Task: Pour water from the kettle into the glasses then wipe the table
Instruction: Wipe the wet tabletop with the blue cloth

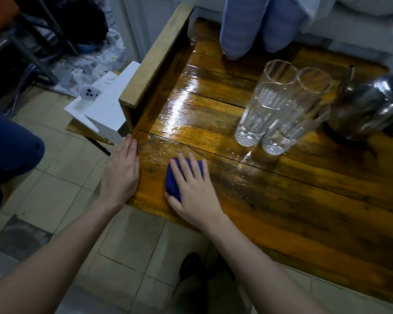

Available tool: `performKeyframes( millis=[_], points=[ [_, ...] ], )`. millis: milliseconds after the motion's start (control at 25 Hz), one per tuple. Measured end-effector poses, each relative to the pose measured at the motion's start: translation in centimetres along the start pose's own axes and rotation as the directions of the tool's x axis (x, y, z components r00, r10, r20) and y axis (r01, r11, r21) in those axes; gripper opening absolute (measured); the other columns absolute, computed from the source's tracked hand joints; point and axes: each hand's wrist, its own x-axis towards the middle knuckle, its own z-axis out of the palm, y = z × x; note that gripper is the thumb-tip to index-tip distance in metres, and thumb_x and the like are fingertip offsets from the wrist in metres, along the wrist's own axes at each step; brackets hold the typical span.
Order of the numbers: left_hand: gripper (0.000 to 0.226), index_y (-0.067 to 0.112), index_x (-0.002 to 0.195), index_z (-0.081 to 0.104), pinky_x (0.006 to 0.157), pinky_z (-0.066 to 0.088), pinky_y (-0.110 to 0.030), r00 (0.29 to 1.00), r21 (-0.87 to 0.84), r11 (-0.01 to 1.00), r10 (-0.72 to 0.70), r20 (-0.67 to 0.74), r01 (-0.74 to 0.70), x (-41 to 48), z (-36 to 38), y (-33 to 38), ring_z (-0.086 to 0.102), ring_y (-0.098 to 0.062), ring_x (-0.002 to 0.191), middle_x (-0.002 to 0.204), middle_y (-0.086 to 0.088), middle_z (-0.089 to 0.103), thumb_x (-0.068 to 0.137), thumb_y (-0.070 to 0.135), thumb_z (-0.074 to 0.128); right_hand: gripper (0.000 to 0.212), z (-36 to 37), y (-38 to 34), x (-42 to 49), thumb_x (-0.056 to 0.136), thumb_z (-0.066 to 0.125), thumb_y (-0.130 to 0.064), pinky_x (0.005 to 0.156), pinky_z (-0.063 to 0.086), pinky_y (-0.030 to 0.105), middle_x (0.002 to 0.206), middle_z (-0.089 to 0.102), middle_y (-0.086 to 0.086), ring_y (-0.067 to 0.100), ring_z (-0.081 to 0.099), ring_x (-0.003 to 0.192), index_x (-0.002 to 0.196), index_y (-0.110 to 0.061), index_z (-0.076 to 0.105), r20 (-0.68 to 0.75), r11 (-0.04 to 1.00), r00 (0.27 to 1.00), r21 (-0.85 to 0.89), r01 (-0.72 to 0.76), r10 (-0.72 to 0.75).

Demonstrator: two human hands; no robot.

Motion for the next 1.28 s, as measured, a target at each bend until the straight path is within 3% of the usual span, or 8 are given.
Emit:
performKeyframes(
  millis=[200,320,520,720,880,1000,1160,1280],
  points=[
    [0.058,0.008,0.148,0.032,0.121,0.013,-0.035,0.931,-0.032,0.937,0.350,0.107,-0.348,-0.7,0.4,5.7,0.025,-0.021,0.145,0.156,-0.010,0.030,0.098,0.038,0.029,0.077,0.6,5.0,-8.5,0.095,0.035,-0.058,0.122,0.000,0.051,0.168,0.004,0.003,0.025,-0.008,0.154,0.159,-0.024,0.010,-0.009,0.996,0.997,0.039,-0.079,0.079],
    [0.058,0.011,0.150,0.028,0.122,0.014,-0.041,0.945,-0.076,0.950,0.311,0.105,-0.304,-1.5,2.3,10.0,0.018,-0.018,0.148,0.158,-0.006,0.026,0.100,0.040,0.031,0.077,0.3,9.9,-13.3,0.095,0.035,-0.060,0.123,-0.004,0.046,0.167,0.003,-0.001,0.021,-0.006,0.154,0.159,-0.026,0.010,-0.050,0.970,0.970,0.062,-0.236,0.239],
    [0.057,0.012,0.150,0.028,0.122,0.012,-0.041,0.962,-0.046,0.965,0.261,0.078,-0.258,-1.8,3.0,10.7,0.018,-0.018,0.148,0.158,-0.006,0.027,0.100,0.040,0.033,0.079,-1.7,19.1,-17.9,0.092,0.026,-0.063,0.123,0.006,0.053,0.166,0.014,0.006,0.028,0.006,0.153,0.158,-0.022,0.015,-0.123,0.790,0.780,0.127,-0.600,0.613],
    [0.058,0.013,0.150,0.028,0.122,0.011,-0.040,0.968,-0.053,0.970,0.241,0.071,-0.238,-1.9,2.9,11.0,0.016,-0.016,0.148,0.158,-0.005,0.025,0.099,0.040,0.033,0.078,-2.1,17.5,-12.7,0.091,0.032,-0.052,0.121,0.005,0.059,0.165,0.019,0.013,0.035,0.007,0.152,0.157,-0.014,0.019,-0.160,0.619,0.599,0.238,-0.748,0.785],
    [0.058,0.015,0.150,0.028,0.122,0.011,-0.040,0.969,-0.062,0.971,0.237,0.069,-0.233,-1.8,3.0,10.9,0.015,-0.016,0.149,0.159,-0.004,0.025,0.098,0.041,0.033,0.077,-0.5,8.6,-7.7,0.092,0.032,-0.055,0.122,-0.002,0.054,0.166,0.008,0.005,0.030,-0.001,0.153,0.158,-0.019,0.016,-0.177,0.832,0.815,0.187,-0.523,0.552],
    [0.059,0.014,0.149,0.030,0.122,0.013,-0.041,0.969,-0.065,0.970,0.240,0.056,-0.236,-1.8,3.3,10.8,0.018,-0.018,0.148,0.158,-0.005,0.027,0.097,0.042,0.031,0.082,1.2,2.9,-7.2,0.086,0.041,-0.053,0.121,0.013,0.059,0.166,0.016,0.008,0.031,0.007,0.153,0.157,-0.019,0.020,-0.131,0.963,0.955,0.061,-0.261,0.267],
    [0.060,0.012,0.148,0.031,0.122,0.014,-0.042,0.969,-0.080,0.969,0.240,0.050,-0.236,-1.9,3.1,10.8,0.019,-0.019,0.148,0.157,-0.006,0.028,0.096,0.042,0.032,0.085,1.1,6.2,-13.1,0.084,0.049,-0.049,0.123,0.006,0.051,0.167,0.013,0.005,0.028,0.005,0.154,0.158,-0.023,0.016,-0.087,0.994,0.990,0.004,-0.111,0.111],
    [0.060,0.012,0.148,0.032,0.122,0.012,-0.040,0.970,-0.094,0.969,0.235,0.055,-0.229,-1.8,2.9,10.9,0.019,-0.019,0.148,0.157,-0.006,0.028,0.096,0.041,0.034,0.078,-0.3,14.1,-17.8,0.089,0.045,-0.049,0.124,0.001,0.046,0.167,0.011,0.000,0.025,0.005,0.154,0.158,-0.025,0.018,-0.124,0.940,0.932,0.059,-0.335,0.340]
  ],
)
